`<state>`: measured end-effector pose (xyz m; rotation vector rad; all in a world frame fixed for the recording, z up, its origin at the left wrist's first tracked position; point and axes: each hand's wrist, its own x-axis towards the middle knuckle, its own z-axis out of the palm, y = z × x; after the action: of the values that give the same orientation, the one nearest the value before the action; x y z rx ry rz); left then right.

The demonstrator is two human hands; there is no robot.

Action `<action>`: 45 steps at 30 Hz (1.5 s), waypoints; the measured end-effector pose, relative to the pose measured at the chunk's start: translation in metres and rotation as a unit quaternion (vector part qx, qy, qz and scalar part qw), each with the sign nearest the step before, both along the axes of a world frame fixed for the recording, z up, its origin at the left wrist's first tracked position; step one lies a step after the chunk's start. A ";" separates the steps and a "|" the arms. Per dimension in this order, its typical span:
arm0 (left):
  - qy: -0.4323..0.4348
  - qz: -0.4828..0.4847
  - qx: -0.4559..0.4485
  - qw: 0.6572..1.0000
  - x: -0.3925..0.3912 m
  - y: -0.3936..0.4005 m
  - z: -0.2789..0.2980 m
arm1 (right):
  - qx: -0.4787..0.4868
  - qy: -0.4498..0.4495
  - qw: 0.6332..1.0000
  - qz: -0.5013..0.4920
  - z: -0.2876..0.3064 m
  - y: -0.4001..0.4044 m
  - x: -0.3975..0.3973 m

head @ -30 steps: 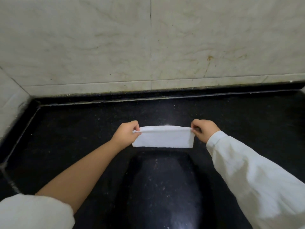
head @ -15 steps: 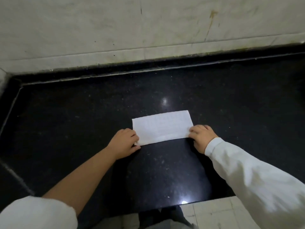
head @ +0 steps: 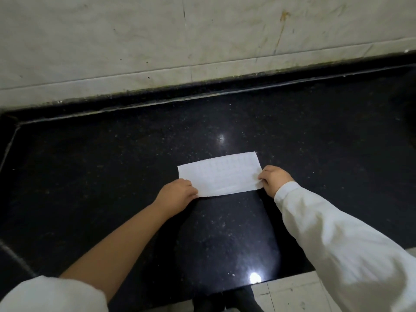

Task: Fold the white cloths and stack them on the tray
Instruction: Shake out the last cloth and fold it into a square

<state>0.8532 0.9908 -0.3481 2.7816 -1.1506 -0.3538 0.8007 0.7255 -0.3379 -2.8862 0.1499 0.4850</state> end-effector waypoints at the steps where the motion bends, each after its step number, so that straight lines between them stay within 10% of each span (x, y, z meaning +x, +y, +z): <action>1: 0.008 0.011 -0.005 1.000 0.003 0.003 0.006 | -0.002 -0.004 1.000 -0.018 0.002 0.001 0.000; 16: -0.105 -0.151 0.041 0.982 -0.006 0.029 -0.006 | -0.036 -0.101 0.989 0.100 -0.013 0.021 -0.021; 24: -0.108 0.009 -0.064 0.992 -0.004 0.018 -0.004 | -0.082 0.054 0.982 -0.164 0.006 0.033 -0.013; 31: 0.072 0.124 0.129 0.981 0.001 -0.001 -0.012 | -0.062 0.118 0.956 -0.262 -0.002 0.055 -0.005; 41: 0.073 0.223 -0.028 0.972 -0.001 0.015 -0.007 | 0.105 -0.115 0.976 -0.152 0.047 0.098 0.012; 45: 0.046 0.309 -0.093 0.945 -0.004 0.049 -0.003 | 0.098 -0.074 0.992 -0.015 0.037 0.153 0.021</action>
<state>0.8495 1.0393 -0.3512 2.7323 -0.2345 -0.2807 0.8212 0.8783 -0.3005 -2.7090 0.1144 0.2616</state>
